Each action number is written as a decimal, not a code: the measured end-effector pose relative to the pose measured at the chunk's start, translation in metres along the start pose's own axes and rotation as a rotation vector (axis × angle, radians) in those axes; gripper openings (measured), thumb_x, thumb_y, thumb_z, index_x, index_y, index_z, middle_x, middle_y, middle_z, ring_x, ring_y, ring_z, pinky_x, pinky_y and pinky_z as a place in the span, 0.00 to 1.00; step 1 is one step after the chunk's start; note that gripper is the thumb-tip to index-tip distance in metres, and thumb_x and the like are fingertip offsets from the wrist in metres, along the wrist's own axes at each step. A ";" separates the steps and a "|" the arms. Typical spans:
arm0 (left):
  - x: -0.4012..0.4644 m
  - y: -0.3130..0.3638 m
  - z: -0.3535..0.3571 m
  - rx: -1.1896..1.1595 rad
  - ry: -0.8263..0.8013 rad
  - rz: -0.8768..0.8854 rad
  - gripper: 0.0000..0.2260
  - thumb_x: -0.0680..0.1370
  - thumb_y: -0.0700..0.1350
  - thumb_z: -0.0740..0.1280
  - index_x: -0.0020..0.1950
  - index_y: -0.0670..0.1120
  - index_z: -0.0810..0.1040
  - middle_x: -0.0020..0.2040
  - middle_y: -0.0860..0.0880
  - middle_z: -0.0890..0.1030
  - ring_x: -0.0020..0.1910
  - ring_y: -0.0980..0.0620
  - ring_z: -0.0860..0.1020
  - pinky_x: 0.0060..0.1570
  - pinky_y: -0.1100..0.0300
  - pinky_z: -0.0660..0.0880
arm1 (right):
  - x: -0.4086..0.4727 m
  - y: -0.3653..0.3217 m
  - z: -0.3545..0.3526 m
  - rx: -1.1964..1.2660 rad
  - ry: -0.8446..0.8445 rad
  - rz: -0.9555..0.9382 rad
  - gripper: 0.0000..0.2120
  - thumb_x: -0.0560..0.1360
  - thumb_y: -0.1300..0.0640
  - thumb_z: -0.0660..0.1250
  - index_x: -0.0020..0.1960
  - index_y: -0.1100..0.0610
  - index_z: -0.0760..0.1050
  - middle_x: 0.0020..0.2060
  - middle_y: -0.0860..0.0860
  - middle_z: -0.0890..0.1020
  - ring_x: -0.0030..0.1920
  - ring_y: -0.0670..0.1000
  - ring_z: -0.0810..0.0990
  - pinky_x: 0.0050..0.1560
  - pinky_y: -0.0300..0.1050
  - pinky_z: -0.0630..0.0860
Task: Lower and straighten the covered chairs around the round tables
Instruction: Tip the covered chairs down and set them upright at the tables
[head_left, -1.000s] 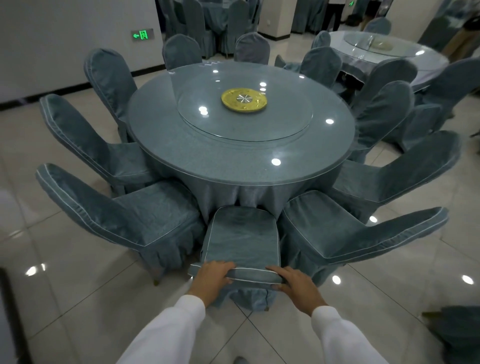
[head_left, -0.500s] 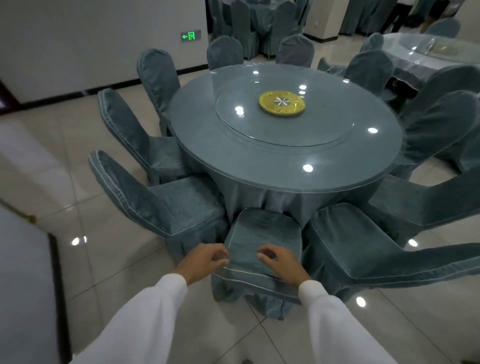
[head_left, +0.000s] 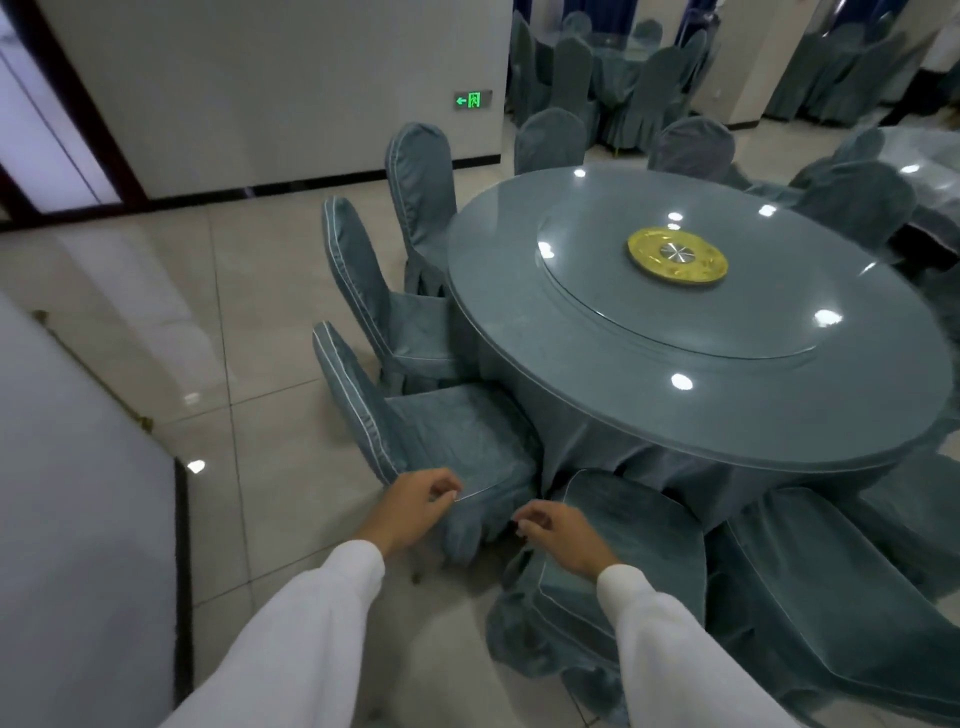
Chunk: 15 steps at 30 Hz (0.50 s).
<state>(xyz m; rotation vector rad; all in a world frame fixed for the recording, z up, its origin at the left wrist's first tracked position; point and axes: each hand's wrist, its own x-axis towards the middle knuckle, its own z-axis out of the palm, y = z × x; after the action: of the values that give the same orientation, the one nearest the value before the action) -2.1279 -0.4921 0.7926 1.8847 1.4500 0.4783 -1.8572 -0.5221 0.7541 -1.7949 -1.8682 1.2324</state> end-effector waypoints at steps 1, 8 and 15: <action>0.004 -0.008 -0.012 -0.013 0.017 -0.002 0.06 0.79 0.44 0.68 0.53 0.50 0.84 0.49 0.56 0.85 0.48 0.61 0.80 0.49 0.70 0.73 | 0.011 -0.012 0.004 -0.005 -0.004 0.000 0.06 0.80 0.49 0.67 0.55 0.43 0.81 0.49 0.42 0.86 0.49 0.41 0.84 0.57 0.45 0.81; 0.022 -0.075 -0.089 -0.099 0.114 -0.029 0.05 0.80 0.44 0.68 0.52 0.50 0.84 0.49 0.55 0.85 0.48 0.58 0.81 0.53 0.62 0.78 | 0.093 -0.106 0.046 0.022 0.018 -0.045 0.08 0.81 0.51 0.68 0.58 0.50 0.83 0.50 0.46 0.86 0.50 0.44 0.84 0.57 0.42 0.81; 0.063 -0.125 -0.151 -0.155 0.148 -0.072 0.05 0.80 0.45 0.68 0.52 0.51 0.84 0.47 0.56 0.85 0.46 0.59 0.81 0.51 0.60 0.79 | 0.177 -0.166 0.063 0.034 0.002 -0.058 0.07 0.81 0.53 0.68 0.56 0.49 0.83 0.49 0.48 0.87 0.49 0.45 0.85 0.55 0.41 0.80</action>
<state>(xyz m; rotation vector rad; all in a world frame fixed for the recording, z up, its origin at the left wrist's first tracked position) -2.2941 -0.3705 0.7983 1.6990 1.5243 0.6876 -2.0495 -0.3623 0.7725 -1.7114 -1.8732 1.2334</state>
